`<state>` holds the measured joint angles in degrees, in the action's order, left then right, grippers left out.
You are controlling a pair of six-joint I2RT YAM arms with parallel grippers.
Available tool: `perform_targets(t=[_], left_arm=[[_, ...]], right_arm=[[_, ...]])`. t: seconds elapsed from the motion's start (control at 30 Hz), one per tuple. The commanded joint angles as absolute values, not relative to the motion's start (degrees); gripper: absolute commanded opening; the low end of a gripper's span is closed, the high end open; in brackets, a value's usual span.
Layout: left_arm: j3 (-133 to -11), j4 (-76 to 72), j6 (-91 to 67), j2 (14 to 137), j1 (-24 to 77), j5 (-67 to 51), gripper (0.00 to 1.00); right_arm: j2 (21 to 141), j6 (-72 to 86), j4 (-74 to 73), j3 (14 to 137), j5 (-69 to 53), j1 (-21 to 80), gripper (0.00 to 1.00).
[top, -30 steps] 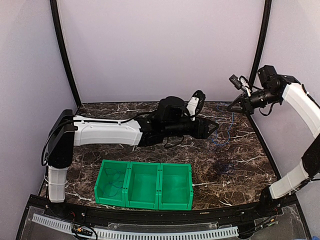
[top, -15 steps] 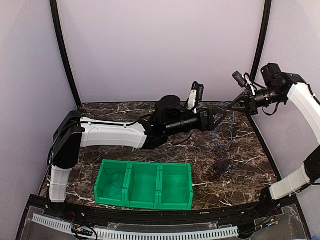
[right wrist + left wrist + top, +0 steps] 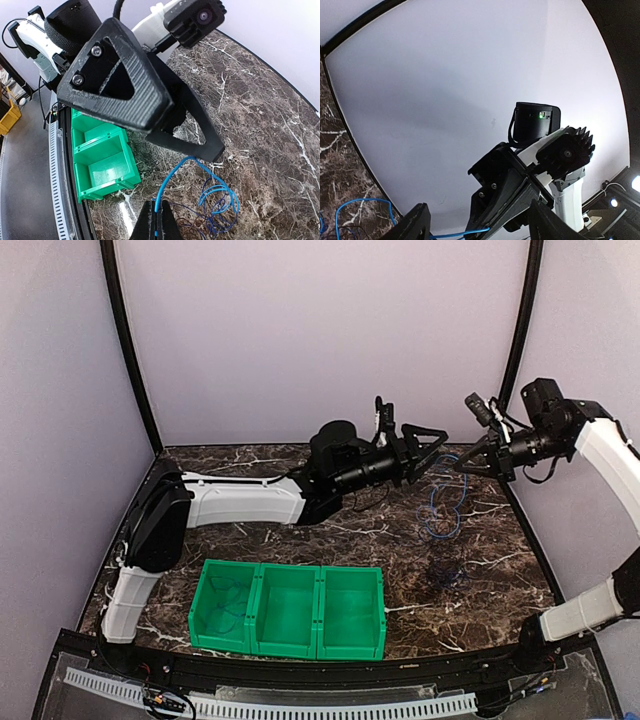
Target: Untangle the cables
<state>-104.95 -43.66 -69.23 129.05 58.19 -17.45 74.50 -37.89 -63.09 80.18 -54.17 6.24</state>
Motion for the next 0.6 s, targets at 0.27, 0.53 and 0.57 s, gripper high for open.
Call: perform_targets(t=[0.27, 0.53, 0.57], left_arm=[[-98.4, -53.1, -47.7, 124.8, 57.6, -29.6, 0.64], [-97.6, -31.5, -13.7, 119.4, 56.9, -22.2, 0.66], [-97.7, -31.2, -12.6, 119.4, 57.1, -21.2, 0.65]], right_arm=[[77.6, -36.8, -64.0, 80.9, -58.6, 7.0, 0.00], [77.8, -38.4, -66.6, 81.1, -59.4, 7.0, 0.01], [77.5, -38.1, -66.2, 80.9, -59.4, 7.0, 0.01]])
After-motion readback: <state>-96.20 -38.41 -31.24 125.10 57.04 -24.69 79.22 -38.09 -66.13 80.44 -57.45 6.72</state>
